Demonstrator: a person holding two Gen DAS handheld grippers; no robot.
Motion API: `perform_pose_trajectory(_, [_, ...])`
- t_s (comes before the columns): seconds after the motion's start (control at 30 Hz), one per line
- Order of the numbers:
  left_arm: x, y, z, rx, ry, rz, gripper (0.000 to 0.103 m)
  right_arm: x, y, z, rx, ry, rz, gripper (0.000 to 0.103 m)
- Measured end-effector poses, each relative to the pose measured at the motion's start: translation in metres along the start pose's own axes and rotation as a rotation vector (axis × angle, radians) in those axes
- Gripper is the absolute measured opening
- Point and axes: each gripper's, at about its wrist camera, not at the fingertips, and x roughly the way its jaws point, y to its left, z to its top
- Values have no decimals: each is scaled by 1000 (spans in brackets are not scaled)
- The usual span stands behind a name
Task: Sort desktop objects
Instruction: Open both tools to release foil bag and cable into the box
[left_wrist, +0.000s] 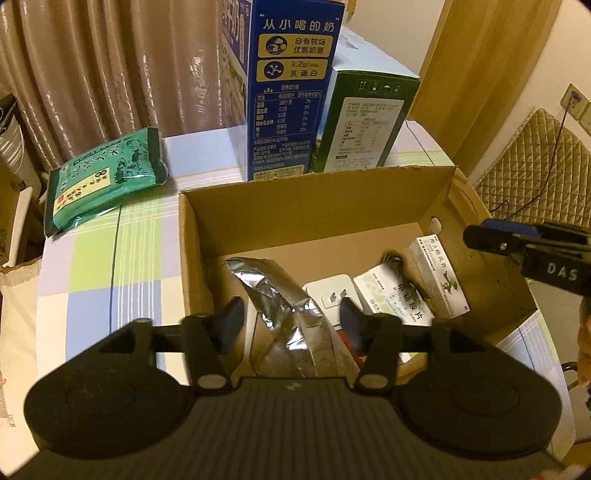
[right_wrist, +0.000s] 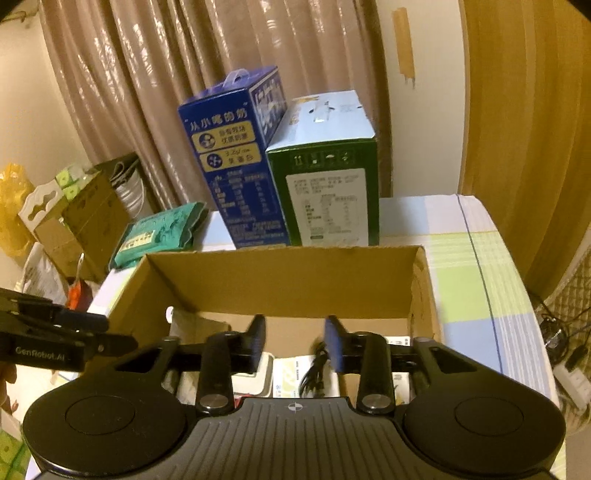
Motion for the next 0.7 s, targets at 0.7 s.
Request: perform_pose_trajectory(0.7, [-22,-19,-16,36,-22,3,68,-35,-1,-13,23,-2,3,37])
